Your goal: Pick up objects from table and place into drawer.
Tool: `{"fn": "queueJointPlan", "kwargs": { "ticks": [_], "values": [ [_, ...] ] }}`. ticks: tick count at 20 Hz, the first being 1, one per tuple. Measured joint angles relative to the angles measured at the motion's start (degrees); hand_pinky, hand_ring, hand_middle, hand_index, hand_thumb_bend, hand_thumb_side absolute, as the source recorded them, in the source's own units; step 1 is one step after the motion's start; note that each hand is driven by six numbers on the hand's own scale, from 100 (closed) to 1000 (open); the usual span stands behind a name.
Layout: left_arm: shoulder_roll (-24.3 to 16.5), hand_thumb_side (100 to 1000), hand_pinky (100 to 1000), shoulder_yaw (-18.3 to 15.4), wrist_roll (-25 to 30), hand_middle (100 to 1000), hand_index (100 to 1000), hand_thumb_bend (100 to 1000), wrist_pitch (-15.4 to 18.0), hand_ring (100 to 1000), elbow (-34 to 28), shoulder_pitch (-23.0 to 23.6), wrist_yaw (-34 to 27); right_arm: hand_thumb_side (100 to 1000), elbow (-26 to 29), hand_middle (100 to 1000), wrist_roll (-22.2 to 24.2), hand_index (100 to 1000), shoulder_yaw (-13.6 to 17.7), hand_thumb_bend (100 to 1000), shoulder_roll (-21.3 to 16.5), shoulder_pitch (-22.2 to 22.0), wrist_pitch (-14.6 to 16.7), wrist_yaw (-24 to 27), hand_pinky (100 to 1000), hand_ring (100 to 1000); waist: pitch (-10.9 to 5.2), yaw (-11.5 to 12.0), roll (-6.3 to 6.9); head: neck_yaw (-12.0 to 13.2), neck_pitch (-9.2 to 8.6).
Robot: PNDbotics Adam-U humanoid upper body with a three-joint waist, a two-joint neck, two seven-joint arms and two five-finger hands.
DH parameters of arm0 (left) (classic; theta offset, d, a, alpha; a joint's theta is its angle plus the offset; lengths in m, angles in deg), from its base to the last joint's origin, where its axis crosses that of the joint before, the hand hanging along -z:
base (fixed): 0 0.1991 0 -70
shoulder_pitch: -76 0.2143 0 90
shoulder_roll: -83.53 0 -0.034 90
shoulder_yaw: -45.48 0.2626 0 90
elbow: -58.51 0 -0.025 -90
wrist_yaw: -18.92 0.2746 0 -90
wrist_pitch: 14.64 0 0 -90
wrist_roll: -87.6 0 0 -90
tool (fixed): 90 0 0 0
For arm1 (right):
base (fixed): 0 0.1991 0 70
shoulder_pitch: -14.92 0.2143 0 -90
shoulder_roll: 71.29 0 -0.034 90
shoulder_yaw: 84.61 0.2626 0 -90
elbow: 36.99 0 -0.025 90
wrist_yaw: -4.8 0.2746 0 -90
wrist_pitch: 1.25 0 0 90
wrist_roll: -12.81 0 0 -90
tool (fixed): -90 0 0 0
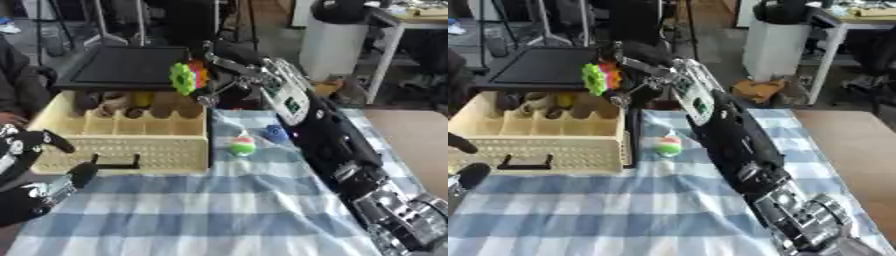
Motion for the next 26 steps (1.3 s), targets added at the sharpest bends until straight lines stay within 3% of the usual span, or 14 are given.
{"fn": "queueJointPlan", "kwargs": {
  "ticks": [2,6,16,17,18,20,22,26],
  "values": [
    [0.0,1000,100,0.09,0.01,100,681,561,0.0,100,0.0,0.0,0.0,144,-0.19,769,0.46,870,-0.1,100,0.29,0.12,0.08,-0.01,577,681,-0.05,0.05,-0.04,0.0,-0.02],
    [0.0,1000,100,0.18,0.02,100,681,560,-0.01,100,0.0,-0.01,0.0,376,-0.28,811,0.49,892,-0.05,100,0.3,0.26,-0.32,-0.14,617,729,-0.2,0.05,-0.03,0.01,-0.42],
    [0.0,1000,100,0.18,0.05,100,681,557,-0.02,100,0.0,-0.01,0.0,430,0.61,824,-1.84,920,-0.24,111,0.34,0.49,-0.3,0.0,659,748,-0.38,-0.1,-0.08,0.03,-0.48],
    [0.0,1000,100,0.19,0.05,100,681,557,-0.01,100,0.0,-0.01,0.0,446,0.61,830,-1.57,928,-0.58,155,0.38,0.68,0.08,0.16,673,758,-0.4,-0.1,-0.09,0.03,-0.49],
    [0.0,1000,100,0.19,0.06,100,681,557,0.0,100,0.0,-0.01,0.0,528,0.61,859,-1.11,955,-0.99,327,0.48,0.84,0.63,0.44,722,797,-0.44,-0.08,-0.1,0.03,-0.49],
    [0.0,1000,100,0.19,0.13,100,681,557,0.05,100,0.0,-0.01,0.0,589,0.61,879,0.55,966,-1.95,453,0.76,0.92,2.16,1.0,755,826,-0.52,-0.03,-0.17,0.03,-0.49],
    [0.01,1000,100,0.19,0.15,100,681,556,0.08,100,0.0,-0.01,0.0,610,0.58,885,2.65,969,-2.7,516,0.79,1.13,3.65,1.64,764,836,-0.52,0.0,-0.31,0.03,-0.5],
    [0.01,1000,100,0.19,0.17,100,680,555,0.09,100,0.0,-0.01,0.0,605,0.49,883,4.07,970,-2.94,513,0.8,1.26,4.02,2.61,764,838,-0.52,0.05,-0.36,0.06,-0.5]
  ]
}}
